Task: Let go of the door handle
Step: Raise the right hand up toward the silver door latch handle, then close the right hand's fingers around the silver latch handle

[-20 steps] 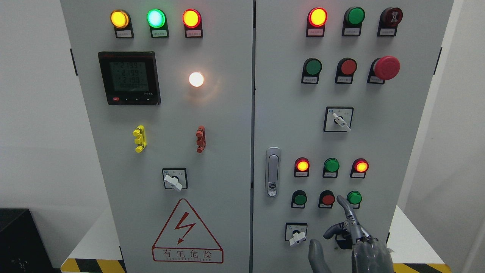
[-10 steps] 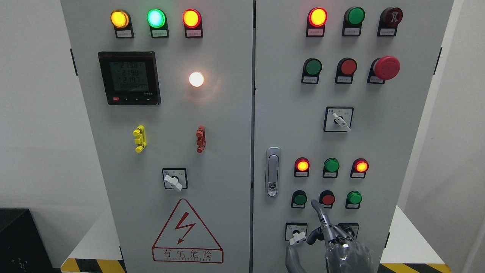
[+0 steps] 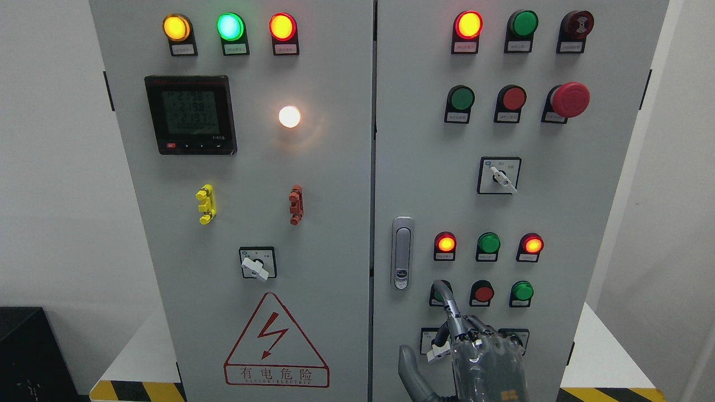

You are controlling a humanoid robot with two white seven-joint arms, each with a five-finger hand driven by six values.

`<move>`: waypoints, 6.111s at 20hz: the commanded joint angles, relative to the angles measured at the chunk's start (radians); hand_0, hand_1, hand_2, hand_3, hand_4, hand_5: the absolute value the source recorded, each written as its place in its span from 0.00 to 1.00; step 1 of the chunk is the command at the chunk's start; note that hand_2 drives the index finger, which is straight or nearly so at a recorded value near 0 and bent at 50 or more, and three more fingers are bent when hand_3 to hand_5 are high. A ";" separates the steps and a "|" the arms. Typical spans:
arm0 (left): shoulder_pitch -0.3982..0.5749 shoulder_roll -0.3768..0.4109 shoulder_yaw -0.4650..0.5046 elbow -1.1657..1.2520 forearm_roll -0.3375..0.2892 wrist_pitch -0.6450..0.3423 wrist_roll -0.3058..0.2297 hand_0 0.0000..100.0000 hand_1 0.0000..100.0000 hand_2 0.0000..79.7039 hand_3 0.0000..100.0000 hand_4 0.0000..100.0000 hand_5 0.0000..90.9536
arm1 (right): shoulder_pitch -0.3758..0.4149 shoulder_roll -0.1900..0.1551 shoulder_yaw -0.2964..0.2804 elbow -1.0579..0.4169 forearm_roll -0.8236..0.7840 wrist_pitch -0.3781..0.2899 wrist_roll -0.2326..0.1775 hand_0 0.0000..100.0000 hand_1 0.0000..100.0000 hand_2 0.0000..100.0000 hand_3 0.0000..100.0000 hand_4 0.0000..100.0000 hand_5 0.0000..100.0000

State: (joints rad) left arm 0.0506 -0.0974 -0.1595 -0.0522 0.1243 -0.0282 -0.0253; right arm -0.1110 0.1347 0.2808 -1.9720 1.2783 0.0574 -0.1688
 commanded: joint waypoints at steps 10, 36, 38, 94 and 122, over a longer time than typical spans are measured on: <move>0.000 0.001 0.000 0.000 0.000 -0.001 -0.001 0.00 0.00 0.05 0.11 0.00 0.00 | -0.075 0.003 0.074 0.131 0.065 0.062 0.012 0.39 0.24 0.00 0.73 0.72 0.75; 0.000 0.001 0.000 0.000 0.000 0.001 -0.001 0.00 0.00 0.05 0.11 0.00 0.00 | -0.156 0.002 0.066 0.228 0.105 0.133 0.035 0.36 0.26 0.00 0.76 0.76 0.76; 0.000 -0.001 0.000 0.000 0.000 -0.001 -0.001 0.00 0.00 0.05 0.11 0.00 0.00 | -0.157 0.002 0.066 0.229 0.105 0.142 0.037 0.36 0.26 0.00 0.76 0.76 0.76; 0.000 -0.001 0.000 0.000 0.000 0.001 -0.001 0.00 0.00 0.05 0.11 0.00 0.00 | -0.168 0.005 0.057 0.257 0.104 0.168 0.072 0.35 0.25 0.00 0.78 0.76 0.76; 0.000 -0.001 0.000 0.000 0.000 -0.001 -0.001 0.00 0.00 0.05 0.11 0.00 0.00 | -0.151 0.005 0.060 0.268 0.104 0.170 0.078 0.35 0.25 0.00 0.78 0.76 0.76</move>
State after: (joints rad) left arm 0.0506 -0.0976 -0.1596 -0.0522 0.1243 -0.0212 -0.0253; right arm -0.2635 0.1395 0.3416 -1.7317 1.3821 0.2275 -0.0905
